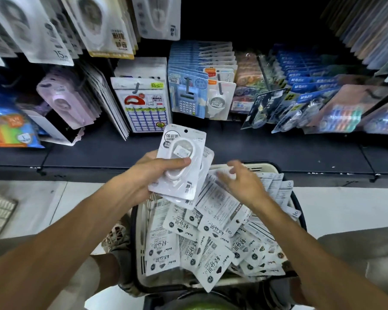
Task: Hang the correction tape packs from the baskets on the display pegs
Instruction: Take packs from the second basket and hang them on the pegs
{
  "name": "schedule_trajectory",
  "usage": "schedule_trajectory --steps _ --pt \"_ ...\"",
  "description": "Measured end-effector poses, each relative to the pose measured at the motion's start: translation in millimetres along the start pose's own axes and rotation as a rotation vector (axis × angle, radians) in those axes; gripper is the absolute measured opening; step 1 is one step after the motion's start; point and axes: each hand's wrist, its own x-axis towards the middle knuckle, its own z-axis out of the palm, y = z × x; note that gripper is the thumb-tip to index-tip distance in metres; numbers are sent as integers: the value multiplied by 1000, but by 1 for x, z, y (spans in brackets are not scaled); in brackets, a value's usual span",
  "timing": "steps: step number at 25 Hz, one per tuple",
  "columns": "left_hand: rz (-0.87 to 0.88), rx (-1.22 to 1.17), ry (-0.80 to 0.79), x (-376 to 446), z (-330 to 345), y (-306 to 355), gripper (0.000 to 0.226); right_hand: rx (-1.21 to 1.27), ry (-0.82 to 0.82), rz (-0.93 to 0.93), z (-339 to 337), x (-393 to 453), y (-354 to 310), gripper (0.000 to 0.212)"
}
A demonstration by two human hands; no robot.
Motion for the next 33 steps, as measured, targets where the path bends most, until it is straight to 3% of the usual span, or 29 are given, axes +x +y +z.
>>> schedule_trajectory --steps 2,5,8,10,12,14,17,20,22,25,27,30,32,33 --pt "0 25 -5 0 -2 -4 64 -329 -196 18 15 1 21 72" --pt "-21 47 2 4 -2 -9 56 -353 -231 61 30 8 24 89" --pt "-44 56 70 9 -1 -9 41 -229 -341 128 23 14 21 82" --pt "-21 10 92 12 0 -7 56 -142 -495 155 25 13 17 66" --pt "31 -44 99 13 3 -5 83 -139 -624 137 39 5 12 63" --pt "67 -41 106 15 5 -4 84 -186 -590 76 53 2 10 63" --pt "71 -42 112 17 5 -5 67 -224 -470 22 57 3 14 71" --pt "86 1 130 18 -2 -6 46 -173 -355 44 41 3 15 46" --pt "114 57 188 19 -8 -5 37 46 -207 40 17 4 12 37" --pt "100 151 280 20 -21 -3 28 412 -1 -256 -24 9 -6 33" --pt "-3 131 153 17 -23 -1 16 358 6 -532 -29 6 -27 41" --pt "-117 77 -114 9 -14 0 51 107 -48 -787 -6 -7 -45 55" --pt "-68 89 -147 8 -8 1 55 9 -108 -822 8 -9 -45 72" --pt "-52 119 -98 7 -7 2 54 35 -99 -754 9 -10 -44 78"
